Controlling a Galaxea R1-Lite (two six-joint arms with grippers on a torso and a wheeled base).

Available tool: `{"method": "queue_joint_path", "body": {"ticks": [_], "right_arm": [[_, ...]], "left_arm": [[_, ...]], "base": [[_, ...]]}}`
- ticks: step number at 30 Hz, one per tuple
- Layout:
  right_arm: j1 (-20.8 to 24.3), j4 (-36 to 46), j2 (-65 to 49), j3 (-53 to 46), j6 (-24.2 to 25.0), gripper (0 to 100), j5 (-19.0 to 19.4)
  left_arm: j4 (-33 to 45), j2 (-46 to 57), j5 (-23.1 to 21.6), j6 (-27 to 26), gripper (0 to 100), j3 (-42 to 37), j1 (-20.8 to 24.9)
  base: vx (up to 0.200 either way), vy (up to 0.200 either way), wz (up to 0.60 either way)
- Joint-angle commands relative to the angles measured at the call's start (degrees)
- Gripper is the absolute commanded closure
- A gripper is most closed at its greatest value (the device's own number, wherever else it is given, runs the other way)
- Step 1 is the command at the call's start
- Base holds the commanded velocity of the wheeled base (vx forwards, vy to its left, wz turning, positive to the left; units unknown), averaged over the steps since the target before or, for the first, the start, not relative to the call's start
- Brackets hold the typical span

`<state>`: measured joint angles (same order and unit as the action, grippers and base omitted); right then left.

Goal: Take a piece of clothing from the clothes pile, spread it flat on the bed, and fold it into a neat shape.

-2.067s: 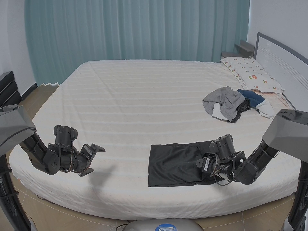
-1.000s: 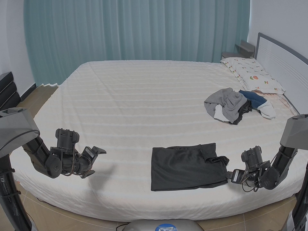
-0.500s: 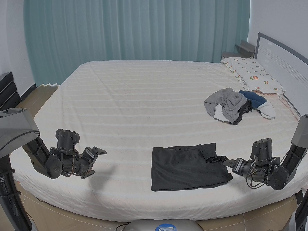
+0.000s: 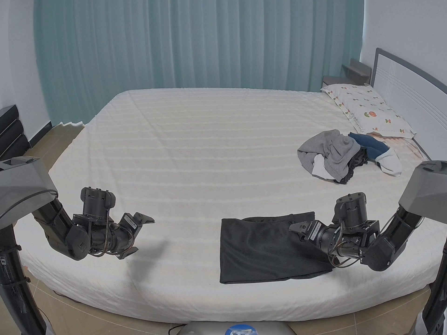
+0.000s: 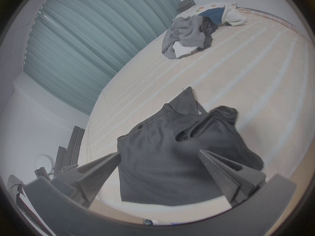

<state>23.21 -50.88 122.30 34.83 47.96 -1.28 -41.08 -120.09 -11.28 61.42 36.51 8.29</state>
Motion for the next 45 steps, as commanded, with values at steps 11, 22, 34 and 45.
{"method": "queue_joint_path", "body": {"ticks": [11, 22, 34, 45], "right_arm": [[1.0, 0.3, 1.7, -0.5, -0.1, 0, -0.3], [0.9, 0.2, 7.8, 4.9, -0.6, 0, -0.4], [-5.6, 0.3, 12.3, 16.1, -1.7, 0, -1.0], [-11.9, -0.4, 12.8, 16.6, -2.5, 0, -0.9]], "left_arm": [[-1.7, -1.5, 0.9, -0.2, 0, -0.6, 0.6], [-1.7, -1.6, 0.9, -0.2, 0, -0.5, 0.6], [-1.8, -1.6, 0.9, -0.2, 0, -0.4, 0.6], [-1.7, -1.6, 0.9, -0.2, 0, -0.4, 0.6]], "base": [[0.000, 0.000, 0.00], [0.000, 0.000, 0.00], [0.000, 0.000, 0.00], [0.000, 0.000, 0.00]]}}
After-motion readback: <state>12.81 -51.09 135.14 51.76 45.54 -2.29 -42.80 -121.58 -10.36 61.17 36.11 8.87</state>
